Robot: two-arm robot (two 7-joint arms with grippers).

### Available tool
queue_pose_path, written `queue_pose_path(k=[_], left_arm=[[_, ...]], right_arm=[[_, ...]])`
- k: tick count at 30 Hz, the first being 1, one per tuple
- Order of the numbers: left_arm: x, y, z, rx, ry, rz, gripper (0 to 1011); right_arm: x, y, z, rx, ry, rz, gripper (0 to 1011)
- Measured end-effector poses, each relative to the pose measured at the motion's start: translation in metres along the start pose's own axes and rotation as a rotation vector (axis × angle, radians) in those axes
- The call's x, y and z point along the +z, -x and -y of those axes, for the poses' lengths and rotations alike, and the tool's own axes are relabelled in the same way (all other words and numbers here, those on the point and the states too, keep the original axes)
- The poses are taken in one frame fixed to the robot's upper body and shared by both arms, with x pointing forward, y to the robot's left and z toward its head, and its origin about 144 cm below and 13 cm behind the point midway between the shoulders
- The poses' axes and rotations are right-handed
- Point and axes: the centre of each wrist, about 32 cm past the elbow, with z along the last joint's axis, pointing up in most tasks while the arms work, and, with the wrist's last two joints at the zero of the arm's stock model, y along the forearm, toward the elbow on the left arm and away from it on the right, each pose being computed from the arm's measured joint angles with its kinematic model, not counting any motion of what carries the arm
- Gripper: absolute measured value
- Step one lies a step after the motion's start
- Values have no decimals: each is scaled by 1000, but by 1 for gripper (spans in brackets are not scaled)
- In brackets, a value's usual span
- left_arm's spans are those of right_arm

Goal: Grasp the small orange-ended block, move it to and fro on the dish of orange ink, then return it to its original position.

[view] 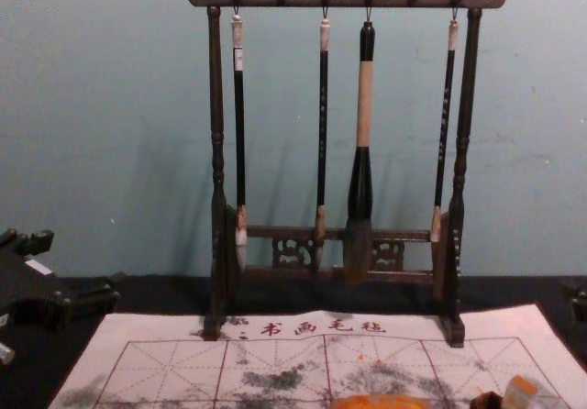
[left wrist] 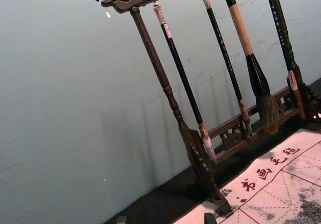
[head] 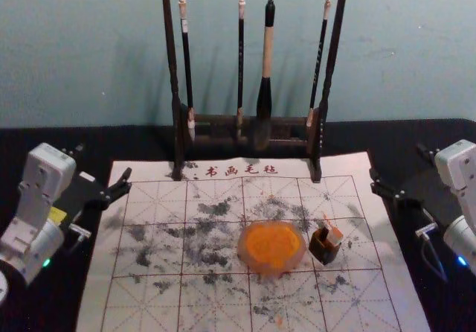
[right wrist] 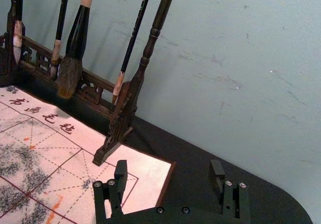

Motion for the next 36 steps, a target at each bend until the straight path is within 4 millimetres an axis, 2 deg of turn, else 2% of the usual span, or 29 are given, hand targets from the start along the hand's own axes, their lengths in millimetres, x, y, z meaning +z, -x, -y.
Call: queue_pose_path(k=[36], left_arm=[[0, 0, 0, 0, 0, 0, 1001]], right_arm=[[0, -1, 0, 0, -1, 1, 1002]])
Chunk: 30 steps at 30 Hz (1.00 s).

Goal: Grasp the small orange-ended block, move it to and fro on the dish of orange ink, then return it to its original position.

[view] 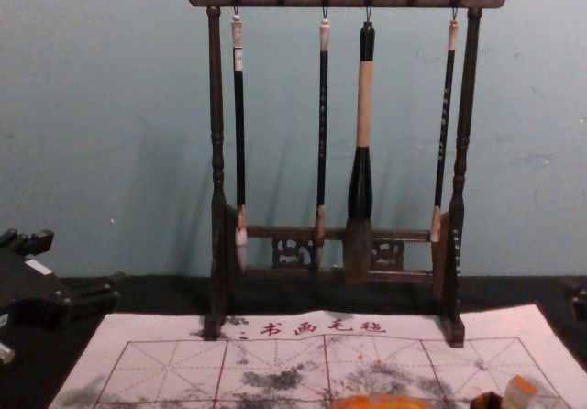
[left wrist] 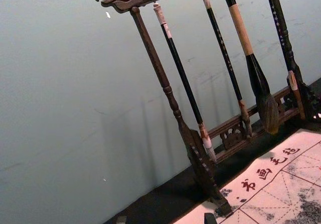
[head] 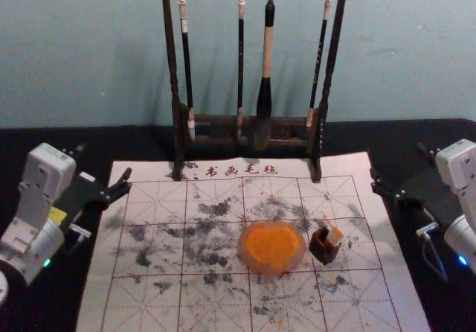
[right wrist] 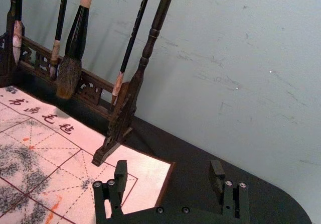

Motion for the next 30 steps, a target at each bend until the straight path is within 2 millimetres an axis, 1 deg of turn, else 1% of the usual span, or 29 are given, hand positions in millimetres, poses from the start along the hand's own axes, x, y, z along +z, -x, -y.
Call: queue_pose_path(k=[30], left_arm=[[0, 0, 0, 0, 0, 0, 1001]], right_arm=[[0, 0, 0, 0, 0, 0, 1003]])
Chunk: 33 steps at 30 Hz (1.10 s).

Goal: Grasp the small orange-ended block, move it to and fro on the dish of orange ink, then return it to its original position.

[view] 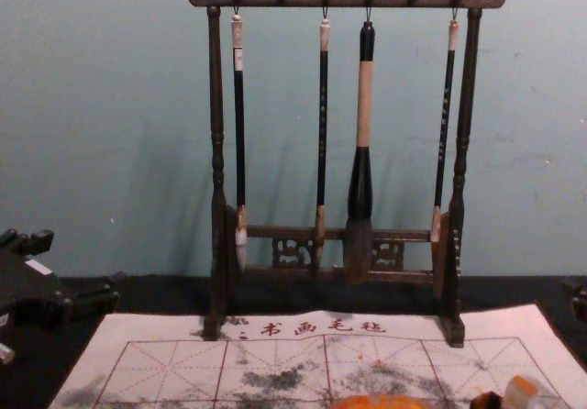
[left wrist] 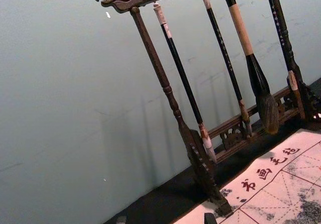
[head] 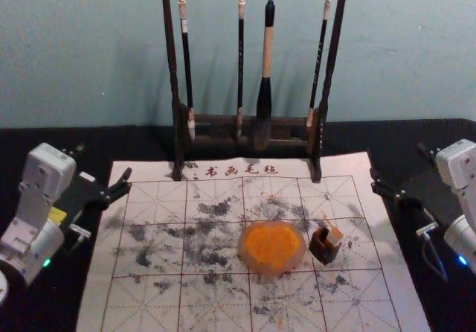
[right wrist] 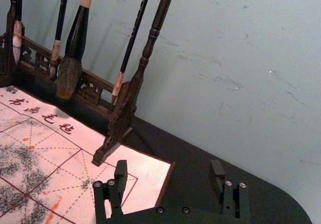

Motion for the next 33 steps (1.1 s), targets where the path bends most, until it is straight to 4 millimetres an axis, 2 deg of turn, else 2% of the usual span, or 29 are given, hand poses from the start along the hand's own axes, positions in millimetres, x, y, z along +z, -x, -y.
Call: queue_pose_path(k=[14, 24, 33], left_arm=[[0, 0, 0, 0, 0, 0, 1001], [0, 0, 0, 0, 0, 0, 1001], [0, 0, 0, 0, 0, 0, 1001]], right_arm=[[2, 0, 3, 4, -14, 5, 1002], [17, -5, 28, 130, -102, -74, 1003], [23, 7, 50, 309, -134, -138, 1002]])
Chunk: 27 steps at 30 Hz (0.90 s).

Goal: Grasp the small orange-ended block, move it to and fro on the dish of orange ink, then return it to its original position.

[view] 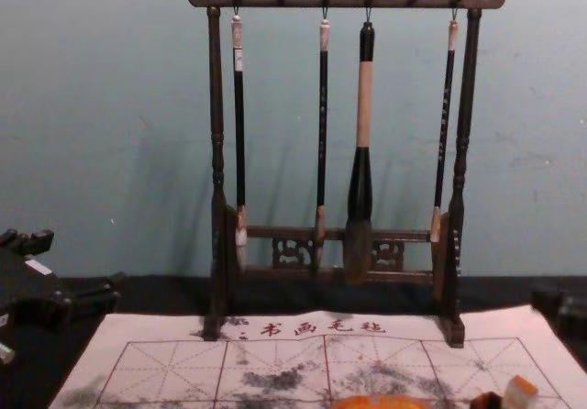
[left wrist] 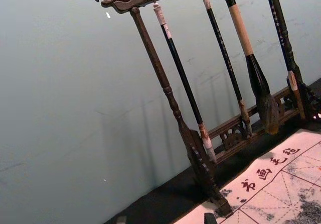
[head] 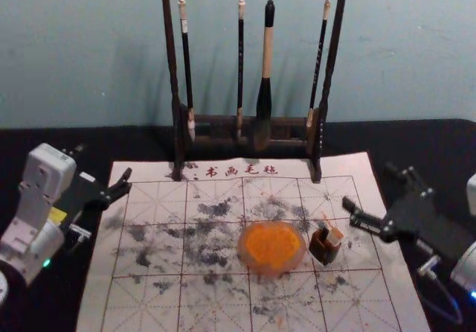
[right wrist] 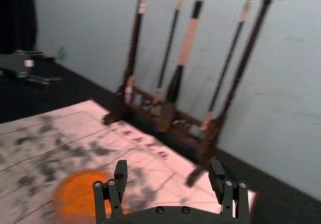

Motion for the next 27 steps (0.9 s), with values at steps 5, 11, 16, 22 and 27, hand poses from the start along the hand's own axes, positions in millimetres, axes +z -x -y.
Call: queue_pose_path(k=[5, 11, 16, 22, 27], left_arm=[[0, 0, 0, 0, 0, 0, 1001], [0, 0, 0, 0, 0, 0, 1001], [0, 0, 0, 0, 0, 0, 1001], [0, 0, 0, 0, 0, 0, 1001], [0, 0, 0, 0, 0, 0, 1001]], right_arm=[[-4, 10, 2, 55, 32, -28, 1003], [-10, 19, 1, 90, 76, -71, 1002], [-17, 19, -3, 93, 116, -107, 1003], [-22, 19, -9, 99, 147, -128, 1002], [-26, 20, -12, 102, 165, -131, 1002]])
